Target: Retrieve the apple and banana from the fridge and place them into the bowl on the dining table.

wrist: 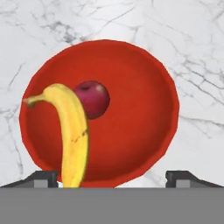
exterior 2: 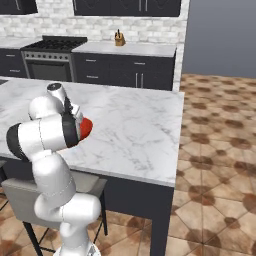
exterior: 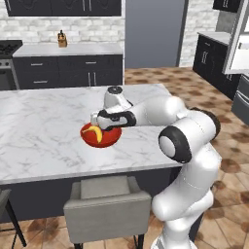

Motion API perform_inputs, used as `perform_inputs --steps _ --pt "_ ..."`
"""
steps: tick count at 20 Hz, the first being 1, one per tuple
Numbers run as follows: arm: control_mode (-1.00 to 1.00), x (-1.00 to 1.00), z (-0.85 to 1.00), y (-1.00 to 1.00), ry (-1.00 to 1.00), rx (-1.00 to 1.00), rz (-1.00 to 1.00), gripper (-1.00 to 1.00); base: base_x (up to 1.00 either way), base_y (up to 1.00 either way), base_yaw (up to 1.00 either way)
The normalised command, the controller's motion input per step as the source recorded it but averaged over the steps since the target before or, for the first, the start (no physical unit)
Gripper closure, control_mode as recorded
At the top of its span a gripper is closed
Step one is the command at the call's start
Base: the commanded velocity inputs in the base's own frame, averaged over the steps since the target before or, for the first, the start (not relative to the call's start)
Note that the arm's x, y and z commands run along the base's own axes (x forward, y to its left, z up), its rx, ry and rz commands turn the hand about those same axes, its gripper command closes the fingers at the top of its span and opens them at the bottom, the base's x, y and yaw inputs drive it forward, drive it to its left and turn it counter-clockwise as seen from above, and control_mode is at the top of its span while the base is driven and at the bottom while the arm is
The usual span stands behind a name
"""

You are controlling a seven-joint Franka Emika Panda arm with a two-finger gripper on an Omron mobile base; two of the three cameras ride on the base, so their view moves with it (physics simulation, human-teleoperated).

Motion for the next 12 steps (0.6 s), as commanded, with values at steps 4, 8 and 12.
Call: perform_inputs --steps 4,8,12 --pt "-1.0 -0.83 0.87 -0.56 0.0 0.09 -0.02 -1.0 0.0 0.0 0.0" --pt "-1.0 -1.0 0.46 -0.74 0.0 0.14 -0.1 -1.0 0.0 0.0 0.0" --pt "-1.0 -1.0 0.39 -0.91 0.01 0.2 -0.14 -1.0 0.0 0.0 0.0"
